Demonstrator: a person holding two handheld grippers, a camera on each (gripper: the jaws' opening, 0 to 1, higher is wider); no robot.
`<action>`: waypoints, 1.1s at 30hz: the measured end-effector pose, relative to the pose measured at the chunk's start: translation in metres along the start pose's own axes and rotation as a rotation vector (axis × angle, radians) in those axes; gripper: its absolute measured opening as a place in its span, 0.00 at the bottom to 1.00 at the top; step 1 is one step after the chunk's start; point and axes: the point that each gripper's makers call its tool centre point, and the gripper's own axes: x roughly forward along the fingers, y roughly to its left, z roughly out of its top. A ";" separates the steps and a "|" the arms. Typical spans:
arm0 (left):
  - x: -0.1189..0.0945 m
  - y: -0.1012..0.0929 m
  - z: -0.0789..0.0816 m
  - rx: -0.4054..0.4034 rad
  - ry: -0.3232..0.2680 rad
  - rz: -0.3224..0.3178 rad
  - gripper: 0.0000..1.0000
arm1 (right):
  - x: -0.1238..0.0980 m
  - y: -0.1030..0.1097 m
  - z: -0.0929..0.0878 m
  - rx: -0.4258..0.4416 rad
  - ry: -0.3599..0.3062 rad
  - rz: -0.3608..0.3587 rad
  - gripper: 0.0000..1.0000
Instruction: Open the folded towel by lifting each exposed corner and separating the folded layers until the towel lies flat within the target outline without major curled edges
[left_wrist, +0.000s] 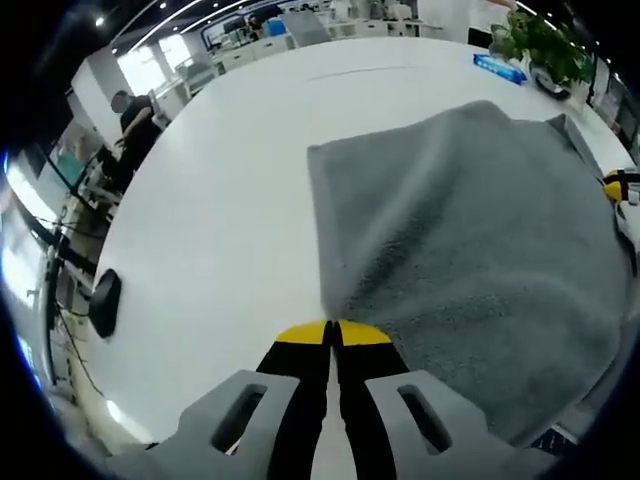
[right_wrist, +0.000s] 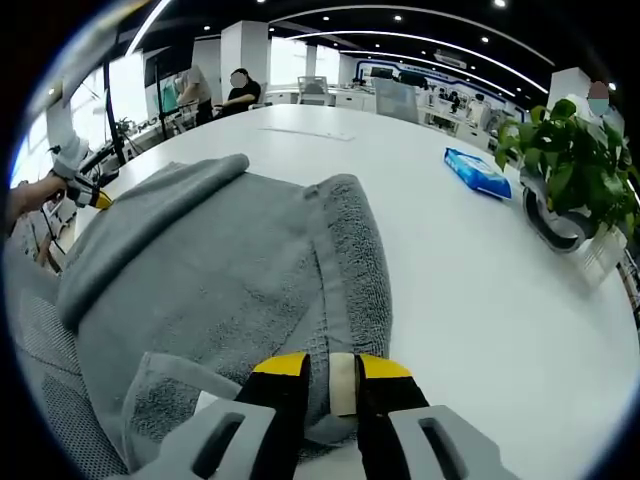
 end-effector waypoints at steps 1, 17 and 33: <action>0.000 0.001 0.000 0.002 0.000 0.002 0.01 | 0.000 0.000 0.000 0.000 0.000 0.000 0.15; 0.002 0.027 -0.003 0.030 -0.002 0.063 0.01 | 0.001 -0.001 0.000 0.002 0.000 0.001 0.15; -0.005 0.041 -0.007 0.034 0.014 0.113 0.01 | 0.001 0.000 0.001 0.002 -0.002 0.002 0.15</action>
